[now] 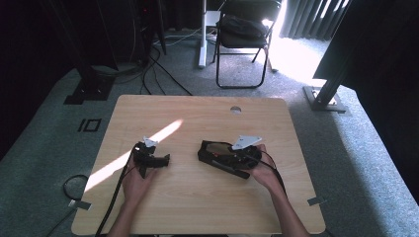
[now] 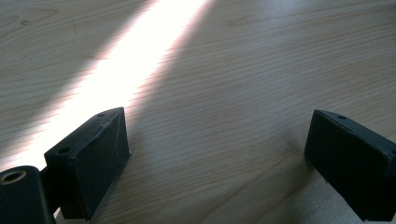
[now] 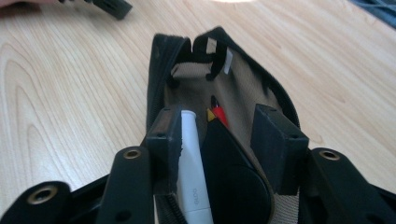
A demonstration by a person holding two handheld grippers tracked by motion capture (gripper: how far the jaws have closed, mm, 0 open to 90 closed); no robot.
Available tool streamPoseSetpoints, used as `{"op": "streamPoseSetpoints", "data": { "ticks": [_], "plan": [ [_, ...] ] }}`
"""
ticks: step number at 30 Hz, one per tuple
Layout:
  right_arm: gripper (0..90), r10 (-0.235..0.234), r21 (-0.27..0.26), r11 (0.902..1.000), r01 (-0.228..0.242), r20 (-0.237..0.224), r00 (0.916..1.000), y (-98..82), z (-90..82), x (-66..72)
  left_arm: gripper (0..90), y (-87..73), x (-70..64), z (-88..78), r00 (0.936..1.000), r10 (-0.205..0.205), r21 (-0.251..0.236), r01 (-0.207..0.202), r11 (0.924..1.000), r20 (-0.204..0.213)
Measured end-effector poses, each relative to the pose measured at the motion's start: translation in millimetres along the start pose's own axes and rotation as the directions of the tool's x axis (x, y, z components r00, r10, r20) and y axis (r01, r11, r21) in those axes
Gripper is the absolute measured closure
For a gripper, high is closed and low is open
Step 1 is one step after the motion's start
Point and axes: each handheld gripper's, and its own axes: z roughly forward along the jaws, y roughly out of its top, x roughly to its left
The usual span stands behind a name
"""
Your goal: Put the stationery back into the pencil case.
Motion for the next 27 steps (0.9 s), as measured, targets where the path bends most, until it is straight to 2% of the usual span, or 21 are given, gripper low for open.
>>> {"op": "streamPoseSetpoints", "data": {
  "ticks": [6, 11, 19, 27],
  "plan": [
    [48.6, -0.003, -0.056, 0.9984, 0.005, 0.024, 0.9997, 3.1, -13.3, 4.4, 6.5, 0.0, 0.0, 0.0, 1.0, 0.0, 0.0, 0.0, 1.0, 0.0],
    [46.1, 0.015, -0.092, 0.9957, -0.009, 0.062, 0.998, 1.3, -24.9, 6.8, 6.5, 0.0, 0.0, 0.0, 1.0, 0.0, 0.0, 0.0, 1.0, 0.0],
    [44.1, 0.08, -0.133, 0.989, -0.065, 0.105, 0.9912, -9.3, -37.7, 1.5, 6.5, 0.0, 0.0, 0.0, 1.0, 0.0, 0.0, 0.0, 1.0, 0.0],
    [43.6, 0.142, -0.151, 0.9811, -0.12, 0.138, 0.9803, -23.1, -48.1, -7.7, 6.5, 0.0, 0.0, 0.0, 1.0, 0.0, 0.0, 0.0, 1.0, 0.0]
  ]
}}
